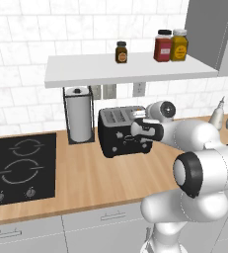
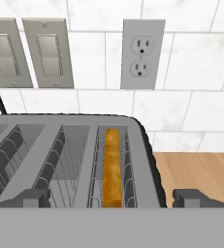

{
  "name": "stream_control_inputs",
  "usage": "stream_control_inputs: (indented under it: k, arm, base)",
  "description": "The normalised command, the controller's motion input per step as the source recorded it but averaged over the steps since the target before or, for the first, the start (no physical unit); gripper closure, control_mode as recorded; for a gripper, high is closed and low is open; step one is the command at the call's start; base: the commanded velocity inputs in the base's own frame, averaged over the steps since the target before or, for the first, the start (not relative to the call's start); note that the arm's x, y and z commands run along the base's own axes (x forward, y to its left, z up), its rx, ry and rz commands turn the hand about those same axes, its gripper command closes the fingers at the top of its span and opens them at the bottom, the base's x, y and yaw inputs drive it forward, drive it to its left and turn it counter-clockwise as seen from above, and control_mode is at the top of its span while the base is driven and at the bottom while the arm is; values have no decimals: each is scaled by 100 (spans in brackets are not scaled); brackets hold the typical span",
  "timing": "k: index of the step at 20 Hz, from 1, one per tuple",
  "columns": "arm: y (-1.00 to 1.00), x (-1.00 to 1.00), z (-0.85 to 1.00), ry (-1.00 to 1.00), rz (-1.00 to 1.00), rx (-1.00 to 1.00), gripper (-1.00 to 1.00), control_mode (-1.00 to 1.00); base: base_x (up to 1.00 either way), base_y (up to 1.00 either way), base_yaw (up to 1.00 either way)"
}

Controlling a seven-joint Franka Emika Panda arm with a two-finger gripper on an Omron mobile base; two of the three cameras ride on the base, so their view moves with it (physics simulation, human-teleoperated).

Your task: Start the toaster. Once the lever pops up, take the bread to the plate on the dining counter.

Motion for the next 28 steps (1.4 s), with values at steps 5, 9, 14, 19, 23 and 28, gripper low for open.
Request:
stream_control_inputs:
  k: [5, 9, 14, 19, 23, 28]
  arm:
    - [0, 0, 0, 0, 0, 0, -100, -100]
    - [0, 0, 0, 0, 0, 0, -100, -100]
    - [0, 0, 0, 0, 0, 0, -100, -100]
    - [0, 0, 0, 0, 0, 0, -100, -100]
    - [0, 0, 0, 0, 0, 0, -100, -100]
    - [0, 0, 0, 0, 0, 0, -100, -100]
  base:
    - [0, 0, 0]
    - [0, 0, 0]
    - [0, 0, 0]
    - [0, 0, 0]
    - [0, 0, 0]
    - [0, 0, 0]
